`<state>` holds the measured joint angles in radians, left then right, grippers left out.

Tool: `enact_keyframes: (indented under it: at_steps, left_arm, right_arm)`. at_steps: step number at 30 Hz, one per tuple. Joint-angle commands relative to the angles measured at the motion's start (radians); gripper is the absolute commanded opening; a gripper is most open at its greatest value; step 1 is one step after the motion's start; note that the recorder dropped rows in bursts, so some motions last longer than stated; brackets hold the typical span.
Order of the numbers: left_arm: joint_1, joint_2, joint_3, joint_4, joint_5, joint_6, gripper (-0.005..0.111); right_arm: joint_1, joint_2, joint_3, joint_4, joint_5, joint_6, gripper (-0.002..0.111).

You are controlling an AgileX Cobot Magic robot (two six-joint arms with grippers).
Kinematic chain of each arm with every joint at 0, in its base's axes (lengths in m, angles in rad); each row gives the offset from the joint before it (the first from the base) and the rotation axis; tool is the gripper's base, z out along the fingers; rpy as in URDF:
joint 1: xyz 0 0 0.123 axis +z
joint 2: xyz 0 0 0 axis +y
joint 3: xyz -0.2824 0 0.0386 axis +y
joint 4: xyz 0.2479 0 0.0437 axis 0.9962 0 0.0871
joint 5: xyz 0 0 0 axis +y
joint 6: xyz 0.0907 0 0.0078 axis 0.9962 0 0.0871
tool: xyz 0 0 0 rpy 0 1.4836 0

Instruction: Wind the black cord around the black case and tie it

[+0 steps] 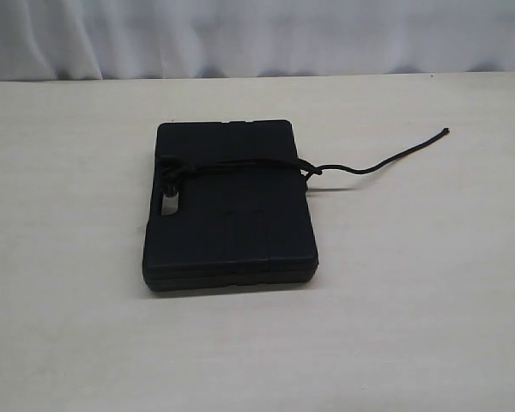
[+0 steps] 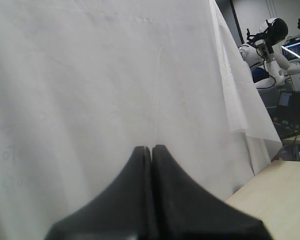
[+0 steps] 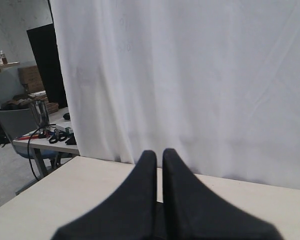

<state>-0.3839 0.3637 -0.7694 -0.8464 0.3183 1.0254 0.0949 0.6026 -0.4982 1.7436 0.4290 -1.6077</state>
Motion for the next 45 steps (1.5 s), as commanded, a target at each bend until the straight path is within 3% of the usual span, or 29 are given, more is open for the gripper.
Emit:
enact_keyframes:
  at_steps: [1, 17, 20, 25, 28, 32, 36, 45]
  left_arm:
    - [-0.001, -0.003, 0.011, -0.003, 0.007, -0.003, 0.0]
    - [-0.001, -0.003, 0.011, 0.024, 0.01, -0.033, 0.0]
    - [-0.001, -0.005, 0.011, 0.233, 0.025, -0.255, 0.0]
    - [-0.001, -0.022, 0.011, 0.664, 0.021, -0.854, 0.0]
    - [-0.001, -0.04, 0.041, 0.815, -0.004, -1.004, 0.0]
    - [0.002, -0.084, 0.135, 0.832, -0.099, -1.005, 0.0]
    - [0.053, -0.125, 0.23, 0.834, -0.197, -1.005, 0.0]
    - [0.197, -0.164, 0.307, 0.834, -0.168, -1.005, 0.0]
  right_arm:
    - [0.001, -0.006, 0.004, 0.001, 0.011, 0.007, 0.004]
    - [0.001, -0.006, 0.004, 0.001, 0.011, 0.007, 0.004]
    - [0.001, -0.006, 0.004, 0.001, 0.011, 0.007, 0.004]
    - [0.001, -0.006, 0.004, 0.001, 0.011, 0.007, 0.004]
    - [0.001, -0.006, 0.004, 0.001, 0.011, 0.007, 0.004]
    - [0.001, -0.006, 0.004, 0.001, 0.011, 0.007, 0.004]
    - [0.001, -0.006, 0.004, 0.001, 0.011, 0.007, 0.004]
    - [0.001, -0.006, 0.004, 0.001, 0.011, 0.007, 0.004]
